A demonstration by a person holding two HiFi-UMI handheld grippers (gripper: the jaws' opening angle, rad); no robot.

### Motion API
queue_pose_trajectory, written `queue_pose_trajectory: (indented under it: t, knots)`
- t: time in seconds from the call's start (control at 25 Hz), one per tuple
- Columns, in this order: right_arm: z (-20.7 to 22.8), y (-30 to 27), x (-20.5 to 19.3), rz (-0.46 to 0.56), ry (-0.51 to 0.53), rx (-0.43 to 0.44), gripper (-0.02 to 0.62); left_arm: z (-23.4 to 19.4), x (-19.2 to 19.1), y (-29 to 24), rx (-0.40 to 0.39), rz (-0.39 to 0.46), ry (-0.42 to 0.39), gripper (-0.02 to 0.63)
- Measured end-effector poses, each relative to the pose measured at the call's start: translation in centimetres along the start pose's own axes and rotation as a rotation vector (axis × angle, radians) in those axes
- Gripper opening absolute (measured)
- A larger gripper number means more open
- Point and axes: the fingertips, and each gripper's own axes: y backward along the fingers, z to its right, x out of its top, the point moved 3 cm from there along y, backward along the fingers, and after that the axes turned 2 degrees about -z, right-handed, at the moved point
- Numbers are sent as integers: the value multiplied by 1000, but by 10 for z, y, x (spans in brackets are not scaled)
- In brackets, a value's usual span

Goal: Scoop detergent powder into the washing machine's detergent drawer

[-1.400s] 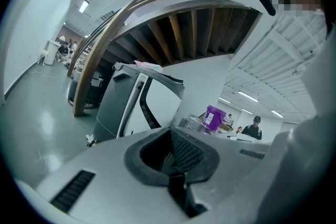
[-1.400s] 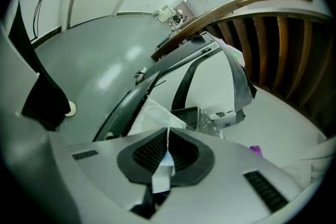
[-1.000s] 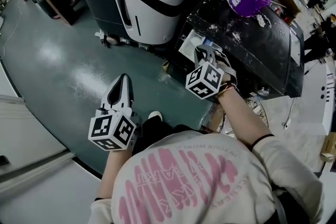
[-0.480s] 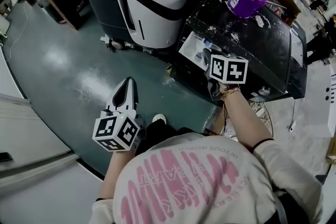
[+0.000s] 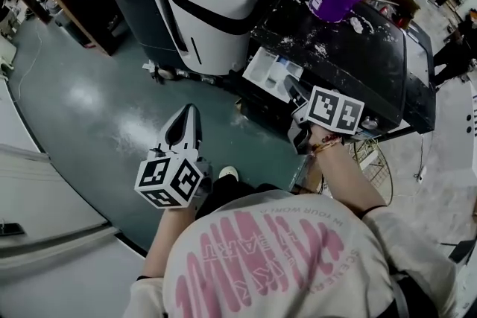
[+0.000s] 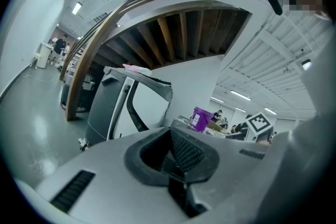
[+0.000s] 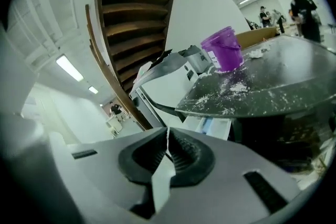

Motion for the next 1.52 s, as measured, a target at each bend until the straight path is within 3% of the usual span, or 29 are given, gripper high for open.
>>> queue_pose_trajectory:
  t: [0.16, 0.52, 1.12, 1.52]
  knots:
    - [-5, 24, 9, 82, -66, 56, 6, 21, -1, -7, -31, -1, -17, 3]
    - [-13, 68, 20, 195, 4, 73, 6, 66, 4, -13, -79, 27, -50, 3]
    - [11, 115, 1, 201, 77, -26, 6, 99, -17, -4, -117, -6, -62, 3]
    - [18, 131, -15, 187, 85, -33, 6, 113, -29, 8, -127, -11, -68, 3]
